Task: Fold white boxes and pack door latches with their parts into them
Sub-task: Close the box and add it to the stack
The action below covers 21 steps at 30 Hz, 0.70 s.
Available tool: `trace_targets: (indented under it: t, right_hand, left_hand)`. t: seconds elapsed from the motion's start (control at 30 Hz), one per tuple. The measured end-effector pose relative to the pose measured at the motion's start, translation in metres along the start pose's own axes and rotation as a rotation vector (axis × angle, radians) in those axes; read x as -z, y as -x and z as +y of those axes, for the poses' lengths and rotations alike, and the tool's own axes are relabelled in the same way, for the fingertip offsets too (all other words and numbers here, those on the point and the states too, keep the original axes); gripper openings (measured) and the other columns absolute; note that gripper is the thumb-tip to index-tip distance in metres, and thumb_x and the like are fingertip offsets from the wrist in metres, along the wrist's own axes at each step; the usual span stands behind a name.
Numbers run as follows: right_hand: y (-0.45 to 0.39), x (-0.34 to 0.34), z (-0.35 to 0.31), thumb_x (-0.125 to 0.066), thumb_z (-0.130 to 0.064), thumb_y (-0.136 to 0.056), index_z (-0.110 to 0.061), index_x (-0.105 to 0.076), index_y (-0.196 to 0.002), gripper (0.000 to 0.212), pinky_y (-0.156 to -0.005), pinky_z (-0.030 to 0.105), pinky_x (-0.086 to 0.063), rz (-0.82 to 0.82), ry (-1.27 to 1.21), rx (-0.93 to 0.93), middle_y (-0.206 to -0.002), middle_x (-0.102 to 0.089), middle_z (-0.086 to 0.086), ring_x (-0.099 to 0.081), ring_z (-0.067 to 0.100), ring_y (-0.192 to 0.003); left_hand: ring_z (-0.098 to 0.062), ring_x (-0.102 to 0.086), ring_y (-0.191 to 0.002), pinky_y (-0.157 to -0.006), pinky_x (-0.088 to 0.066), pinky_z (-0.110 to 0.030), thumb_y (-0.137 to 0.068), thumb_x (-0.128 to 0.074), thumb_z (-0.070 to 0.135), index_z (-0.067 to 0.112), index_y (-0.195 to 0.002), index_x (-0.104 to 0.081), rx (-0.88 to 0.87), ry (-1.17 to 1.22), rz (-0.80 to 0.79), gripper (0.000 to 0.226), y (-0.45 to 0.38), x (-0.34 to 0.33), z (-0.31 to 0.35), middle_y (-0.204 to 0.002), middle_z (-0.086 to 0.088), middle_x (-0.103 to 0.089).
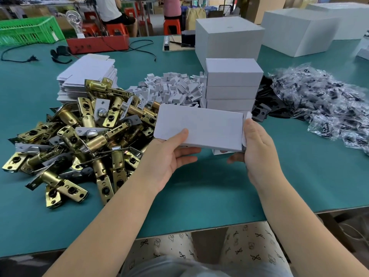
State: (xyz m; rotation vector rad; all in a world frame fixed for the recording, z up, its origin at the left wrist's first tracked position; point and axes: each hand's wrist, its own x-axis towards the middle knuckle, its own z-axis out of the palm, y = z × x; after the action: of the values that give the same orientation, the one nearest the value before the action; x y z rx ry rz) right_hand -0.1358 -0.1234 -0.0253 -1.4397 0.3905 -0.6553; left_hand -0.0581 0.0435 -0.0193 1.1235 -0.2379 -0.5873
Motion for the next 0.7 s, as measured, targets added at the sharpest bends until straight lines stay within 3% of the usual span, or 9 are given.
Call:
trace_targets:
  t: [0.13, 0.23, 0.37, 0.6, 0.7]
  right_hand:
    - [-0.0001, -0.0007, -0.0013, -0.035, -0.033, -0.1, -0.033, -0.061, -0.1, 0.026, -0.041, 0.023, -0.049, -0.032, 0.027, 0.039, -0.077, -0.069, -0.017, -0.066, 0.007, -0.056]
    - [-0.0016, 0.0005, -0.001, -0.037, -0.033, -0.101, -0.046, -0.053, -0.111, 0.023, -0.043, 0.022, -0.048, -0.06, 0.026, 0.033, -0.088, -0.067, -0.022, -0.064, 0.003, -0.06]
    - [-0.0004, 0.0004, -0.0003, -0.035, -0.033, -0.103, -0.054, -0.047, -0.117, 0.029, -0.044, 0.023, -0.049, -0.089, 0.028, 0.036, -0.116, -0.059, -0.005, -0.065, 0.002, -0.064]
    - [-0.0028, 0.0004, 0.003, -0.032, -0.029, -0.105, -0.048, -0.048, -0.117, 0.027, -0.04, 0.021, -0.045, -0.043, 0.065, 0.01, -0.1, -0.063, -0.012, -0.066, 0.007, -0.055]
    - [-0.0045, 0.0017, 0.005, -0.032, -0.03, -0.105, -0.048, -0.048, -0.115, 0.027, -0.04, 0.021, -0.045, -0.02, 0.089, 0.015, -0.102, -0.062, -0.008, -0.065, 0.004, -0.055]
  left_hand:
    - [-0.025, -0.073, -0.075, -0.058, -0.058, -0.029, -0.073, -0.068, 0.026, 0.016, -0.108, -0.066, 0.009, 0.032, -0.018, 0.036, -0.0004, 0.0027, 0.0006, -0.093, -0.011, -0.075]
    - [-0.025, -0.073, -0.075, -0.057, -0.057, -0.029, -0.074, -0.068, 0.025, 0.016, -0.107, -0.066, 0.004, 0.041, -0.02, 0.034, -0.0008, 0.0033, -0.0001, -0.093, -0.012, -0.075]
    - [-0.024, -0.073, -0.074, -0.057, -0.057, -0.029, -0.074, -0.067, 0.025, 0.015, -0.107, -0.066, 0.012, 0.043, -0.014, 0.034, -0.0009, 0.004, 0.0007, -0.091, -0.012, -0.075]
    - [-0.025, -0.073, -0.079, -0.058, -0.058, -0.029, -0.075, -0.066, 0.027, 0.025, -0.103, -0.07, -0.051, -0.043, -0.049, 0.028, 0.0006, 0.0023, -0.0028, -0.099, -0.009, -0.075]
    - [-0.026, -0.073, -0.08, -0.059, -0.058, -0.03, -0.076, -0.066, 0.026, 0.023, -0.105, -0.069, -0.034, -0.021, -0.065, 0.029, 0.0005, 0.0019, -0.0035, -0.101, -0.01, -0.075]
